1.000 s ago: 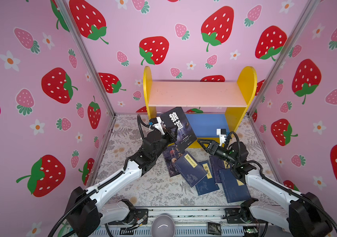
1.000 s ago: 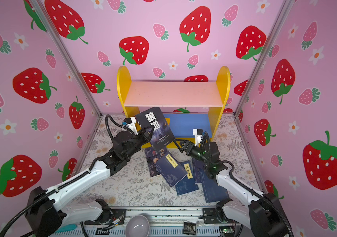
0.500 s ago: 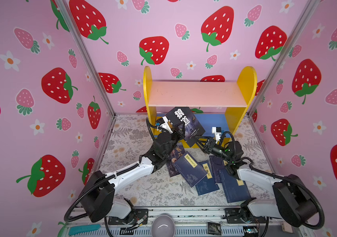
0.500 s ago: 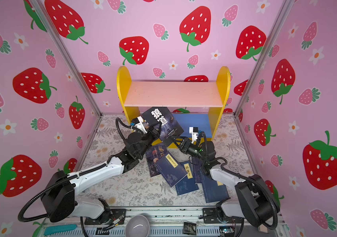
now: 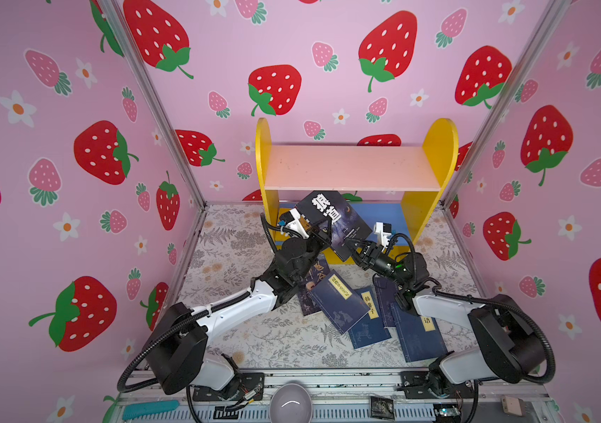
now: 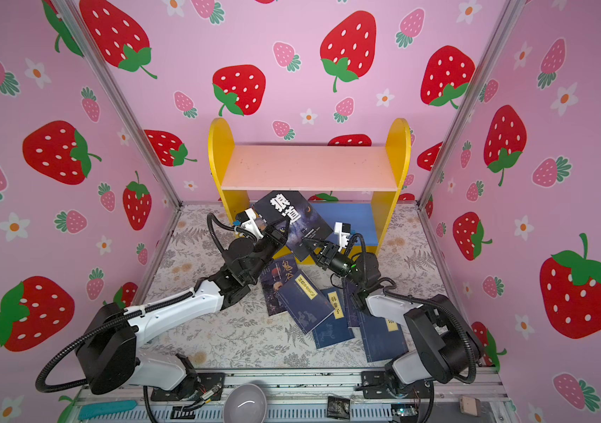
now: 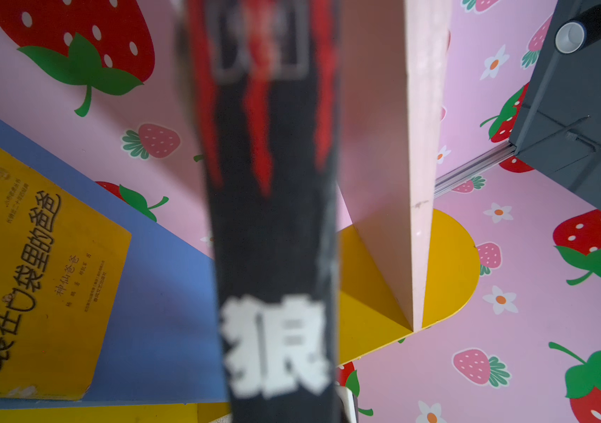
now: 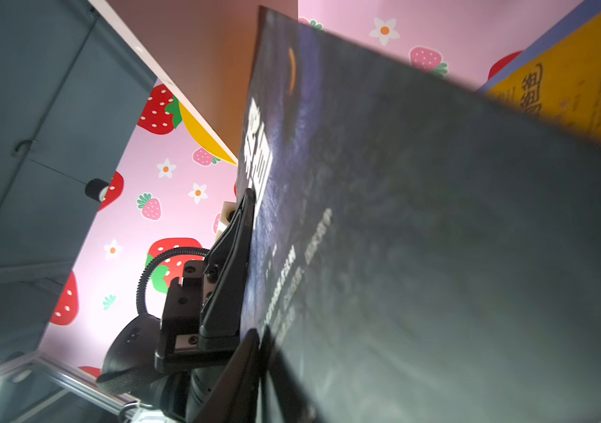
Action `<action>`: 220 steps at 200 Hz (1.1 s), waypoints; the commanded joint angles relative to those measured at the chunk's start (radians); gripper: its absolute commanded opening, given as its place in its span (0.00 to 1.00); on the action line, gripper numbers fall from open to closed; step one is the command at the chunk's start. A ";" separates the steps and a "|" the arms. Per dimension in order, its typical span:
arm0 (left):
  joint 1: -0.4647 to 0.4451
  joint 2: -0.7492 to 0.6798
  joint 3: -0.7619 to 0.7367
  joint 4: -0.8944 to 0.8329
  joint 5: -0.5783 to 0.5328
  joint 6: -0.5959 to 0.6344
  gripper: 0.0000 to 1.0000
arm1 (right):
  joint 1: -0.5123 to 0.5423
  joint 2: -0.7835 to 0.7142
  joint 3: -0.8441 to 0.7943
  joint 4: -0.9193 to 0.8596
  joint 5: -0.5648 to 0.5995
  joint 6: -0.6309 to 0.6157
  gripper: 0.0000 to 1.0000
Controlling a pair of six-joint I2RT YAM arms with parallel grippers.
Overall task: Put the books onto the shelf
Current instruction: 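Grasp the black book's far edge with the right gripper beside the left gripper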
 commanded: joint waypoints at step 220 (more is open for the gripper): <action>0.371 -0.220 -0.135 -0.202 0.728 -0.032 0.46 | -0.119 -0.080 0.228 -0.371 -0.402 -0.238 0.05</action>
